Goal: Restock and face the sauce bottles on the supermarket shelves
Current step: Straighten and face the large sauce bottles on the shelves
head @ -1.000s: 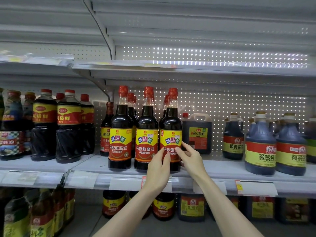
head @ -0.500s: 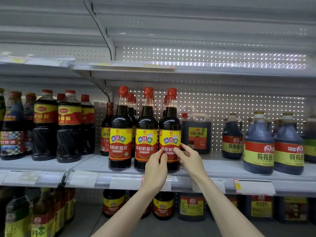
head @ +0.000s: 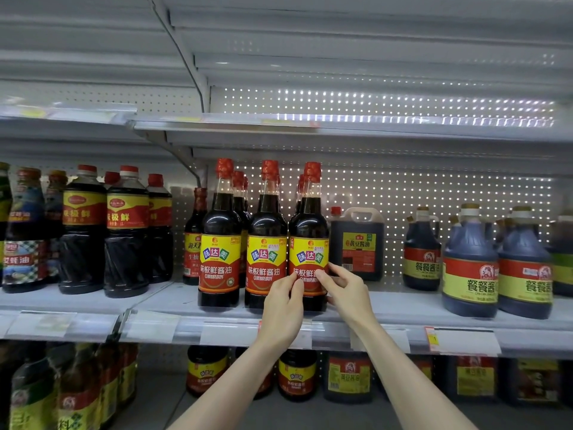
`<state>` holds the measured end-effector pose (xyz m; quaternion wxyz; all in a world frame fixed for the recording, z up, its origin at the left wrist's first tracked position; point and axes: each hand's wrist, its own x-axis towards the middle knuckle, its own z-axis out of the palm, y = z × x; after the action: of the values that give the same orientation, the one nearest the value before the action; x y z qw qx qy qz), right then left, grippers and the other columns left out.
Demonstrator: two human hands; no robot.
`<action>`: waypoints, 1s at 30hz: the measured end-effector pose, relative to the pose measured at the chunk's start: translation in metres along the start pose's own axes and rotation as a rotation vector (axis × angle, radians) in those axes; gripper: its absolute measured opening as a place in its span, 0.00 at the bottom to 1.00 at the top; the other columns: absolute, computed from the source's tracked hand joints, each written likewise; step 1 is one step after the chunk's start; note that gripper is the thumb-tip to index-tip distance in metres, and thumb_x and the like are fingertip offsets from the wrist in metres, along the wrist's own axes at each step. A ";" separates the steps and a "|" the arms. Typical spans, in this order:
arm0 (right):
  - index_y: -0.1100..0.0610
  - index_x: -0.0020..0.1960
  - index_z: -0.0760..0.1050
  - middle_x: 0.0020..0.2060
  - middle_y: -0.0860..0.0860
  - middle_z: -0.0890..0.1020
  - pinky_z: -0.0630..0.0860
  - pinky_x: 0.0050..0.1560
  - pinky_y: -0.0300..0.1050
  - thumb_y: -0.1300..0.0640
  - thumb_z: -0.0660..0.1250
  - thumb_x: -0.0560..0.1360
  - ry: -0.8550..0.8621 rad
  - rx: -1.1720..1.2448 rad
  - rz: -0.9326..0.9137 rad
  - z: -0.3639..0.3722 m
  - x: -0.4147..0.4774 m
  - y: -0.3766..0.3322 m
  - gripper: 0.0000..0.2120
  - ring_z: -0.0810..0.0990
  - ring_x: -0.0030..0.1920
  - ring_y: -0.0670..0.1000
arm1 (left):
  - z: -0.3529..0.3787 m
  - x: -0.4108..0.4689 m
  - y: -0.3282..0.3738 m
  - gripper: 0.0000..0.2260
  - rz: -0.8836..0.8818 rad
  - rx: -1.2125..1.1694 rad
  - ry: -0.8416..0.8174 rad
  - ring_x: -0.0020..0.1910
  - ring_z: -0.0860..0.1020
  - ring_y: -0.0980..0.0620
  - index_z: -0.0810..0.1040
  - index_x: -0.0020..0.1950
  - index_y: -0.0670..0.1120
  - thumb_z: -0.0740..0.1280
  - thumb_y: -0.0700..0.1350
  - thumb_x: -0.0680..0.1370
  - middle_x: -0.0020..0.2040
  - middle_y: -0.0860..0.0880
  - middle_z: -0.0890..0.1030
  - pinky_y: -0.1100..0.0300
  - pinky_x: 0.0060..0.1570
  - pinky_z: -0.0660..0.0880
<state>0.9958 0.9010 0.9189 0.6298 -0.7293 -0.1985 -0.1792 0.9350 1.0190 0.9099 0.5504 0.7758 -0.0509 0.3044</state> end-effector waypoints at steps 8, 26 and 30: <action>0.58 0.70 0.70 0.57 0.54 0.81 0.79 0.55 0.46 0.52 0.68 0.76 -0.001 -0.013 0.007 -0.002 -0.001 -0.003 0.24 0.79 0.57 0.52 | -0.001 -0.002 0.004 0.20 -0.013 -0.010 -0.027 0.63 0.68 0.58 0.65 0.74 0.46 0.55 0.49 0.83 0.69 0.50 0.70 0.63 0.63 0.66; 0.51 0.60 0.74 0.51 0.43 0.79 0.74 0.54 0.39 0.49 0.66 0.77 0.105 -0.024 -0.051 -0.018 -0.061 -0.005 0.13 0.78 0.56 0.46 | -0.024 -0.053 -0.017 0.21 -0.022 -0.065 -0.184 0.63 0.72 0.57 0.66 0.73 0.51 0.61 0.52 0.80 0.66 0.54 0.72 0.62 0.59 0.69; 0.51 0.59 0.76 0.54 0.48 0.81 0.77 0.58 0.48 0.49 0.67 0.77 0.091 -0.014 0.006 -0.027 -0.090 0.020 0.13 0.79 0.55 0.49 | -0.011 -0.076 -0.041 0.20 -0.050 -0.070 -0.223 0.61 0.73 0.57 0.68 0.71 0.51 0.63 0.52 0.79 0.62 0.54 0.75 0.63 0.59 0.70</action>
<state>0.9288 0.8657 0.8595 0.6334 -0.7255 -0.1661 -0.2117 0.8857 1.0251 0.8386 0.5756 0.7861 -0.1030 0.2003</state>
